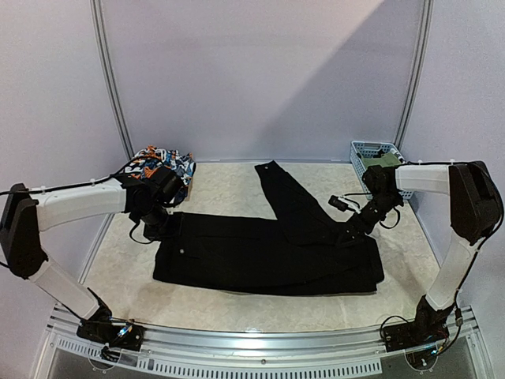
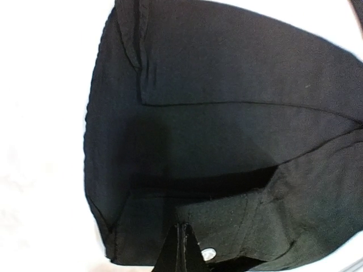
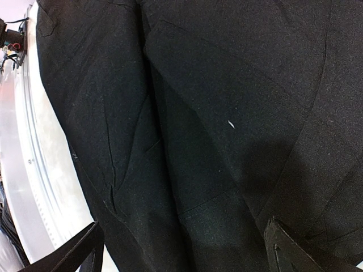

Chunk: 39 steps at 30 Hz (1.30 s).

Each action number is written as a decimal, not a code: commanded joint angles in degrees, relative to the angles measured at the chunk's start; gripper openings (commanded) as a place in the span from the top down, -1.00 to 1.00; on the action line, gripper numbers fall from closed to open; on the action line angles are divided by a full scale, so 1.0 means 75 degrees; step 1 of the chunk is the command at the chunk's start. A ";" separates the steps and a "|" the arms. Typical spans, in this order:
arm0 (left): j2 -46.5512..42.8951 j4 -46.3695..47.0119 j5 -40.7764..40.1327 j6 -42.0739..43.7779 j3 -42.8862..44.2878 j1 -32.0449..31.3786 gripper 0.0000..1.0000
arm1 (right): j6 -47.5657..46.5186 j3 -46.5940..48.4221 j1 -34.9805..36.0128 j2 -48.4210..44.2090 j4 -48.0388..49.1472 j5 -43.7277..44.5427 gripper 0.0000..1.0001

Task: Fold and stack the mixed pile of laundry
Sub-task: Adjust the rectangle-folded shirt at the center of the board.

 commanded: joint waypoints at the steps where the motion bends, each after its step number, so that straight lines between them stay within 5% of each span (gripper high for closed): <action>1: 0.0747 -0.0824 -0.0430 0.0589 0.0518 0.0178 1.00 | -0.0079 0.0008 -0.0045 0.0012 0.0058 0.0132 -0.98; 19: 0.1292 -0.1338 -0.0719 0.1358 0.2090 0.0180 1.00 | -0.0040 -0.0040 -0.0118 -0.0006 0.0104 0.0199 -0.97; 35: 0.3421 -0.2243 -0.0624 0.1373 0.3092 0.0430 1.00 | -0.0044 0.0082 -0.0099 -0.0169 0.0135 0.0042 -0.97; 39: 0.2752 -0.1543 -0.0360 0.1118 0.2824 0.0471 0.58 | 0.0078 0.0356 0.0135 -0.0255 0.0365 0.0227 -0.97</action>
